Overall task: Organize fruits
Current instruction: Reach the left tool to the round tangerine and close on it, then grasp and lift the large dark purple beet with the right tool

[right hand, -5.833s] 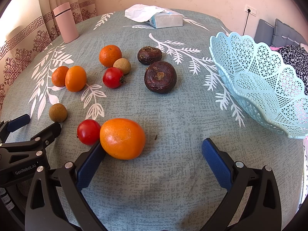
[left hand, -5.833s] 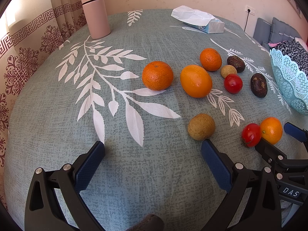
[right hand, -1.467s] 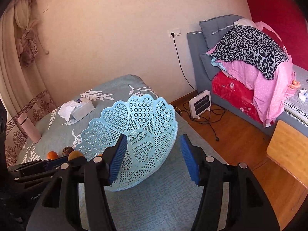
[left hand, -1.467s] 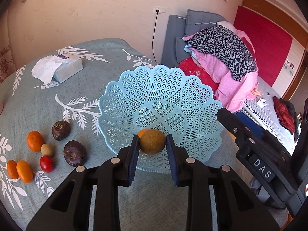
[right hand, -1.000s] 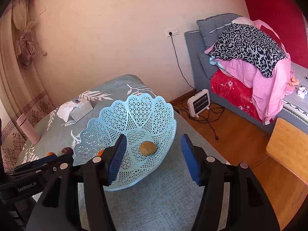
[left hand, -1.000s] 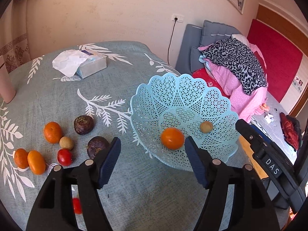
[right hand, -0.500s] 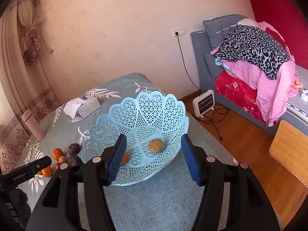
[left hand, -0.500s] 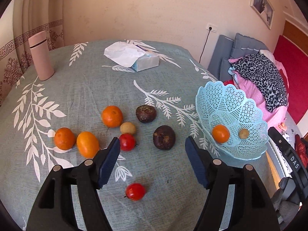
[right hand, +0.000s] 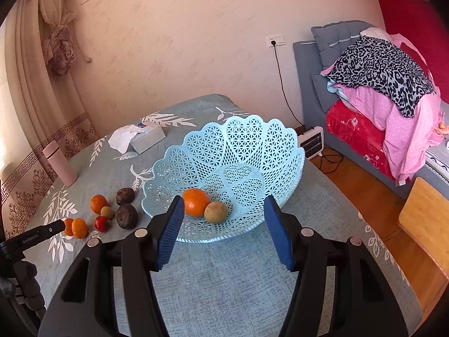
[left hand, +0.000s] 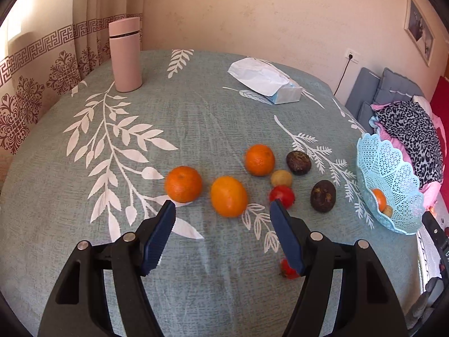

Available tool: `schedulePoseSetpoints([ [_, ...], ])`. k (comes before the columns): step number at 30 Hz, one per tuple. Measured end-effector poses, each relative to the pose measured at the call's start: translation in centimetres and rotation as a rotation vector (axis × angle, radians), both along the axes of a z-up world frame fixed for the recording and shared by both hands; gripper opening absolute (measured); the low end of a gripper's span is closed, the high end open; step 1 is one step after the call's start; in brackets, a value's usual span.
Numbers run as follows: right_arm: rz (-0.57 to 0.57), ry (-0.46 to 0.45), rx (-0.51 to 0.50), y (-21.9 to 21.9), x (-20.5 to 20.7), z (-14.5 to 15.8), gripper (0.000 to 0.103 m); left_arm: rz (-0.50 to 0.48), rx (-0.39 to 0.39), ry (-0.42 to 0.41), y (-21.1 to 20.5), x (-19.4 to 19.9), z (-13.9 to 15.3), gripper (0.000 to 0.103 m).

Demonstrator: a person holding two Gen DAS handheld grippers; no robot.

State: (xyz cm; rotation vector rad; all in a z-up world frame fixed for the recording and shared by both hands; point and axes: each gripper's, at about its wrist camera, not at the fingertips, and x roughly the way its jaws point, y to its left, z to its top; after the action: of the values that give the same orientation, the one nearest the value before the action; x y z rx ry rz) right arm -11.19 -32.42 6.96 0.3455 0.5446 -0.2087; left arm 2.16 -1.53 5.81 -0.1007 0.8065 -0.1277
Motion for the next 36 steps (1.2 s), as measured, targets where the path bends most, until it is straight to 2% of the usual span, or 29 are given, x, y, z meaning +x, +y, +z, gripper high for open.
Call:
schedulePoseSetpoints([
  [10, 0.026, 0.04, 0.003, 1.7, 0.0, -1.0, 0.061, 0.077, 0.002, 0.023, 3.3, 1.8, -1.7, 0.069],
  [14, 0.041, 0.054, -0.001, 2.5, 0.1, -1.2, 0.061, 0.064, 0.025, 0.042, 3.4, 2.7, -2.6, 0.062],
  [20, 0.067, 0.063, -0.028, 4.1, 0.3, -1.2, 0.061, 0.035, 0.043, 0.041, 3.2, 4.2, -3.2, 0.062],
  [22, 0.081, 0.062, -0.042, 4.8, 0.3, -1.1, 0.061, 0.026, 0.053, 0.046, 3.0, 4.7, -3.5, 0.058],
  [26, 0.116, 0.072, -0.059, 6.2, 0.9, -1.0, 0.061, -0.013, 0.028, 0.061, 2.7, 5.2, -4.2, 0.039],
  [36, 0.249, 0.115, -0.045, 10.2, 4.2, -1.0, 0.061, 0.033, 0.049, -0.054, 2.8, 3.2, -3.4, 0.039],
])
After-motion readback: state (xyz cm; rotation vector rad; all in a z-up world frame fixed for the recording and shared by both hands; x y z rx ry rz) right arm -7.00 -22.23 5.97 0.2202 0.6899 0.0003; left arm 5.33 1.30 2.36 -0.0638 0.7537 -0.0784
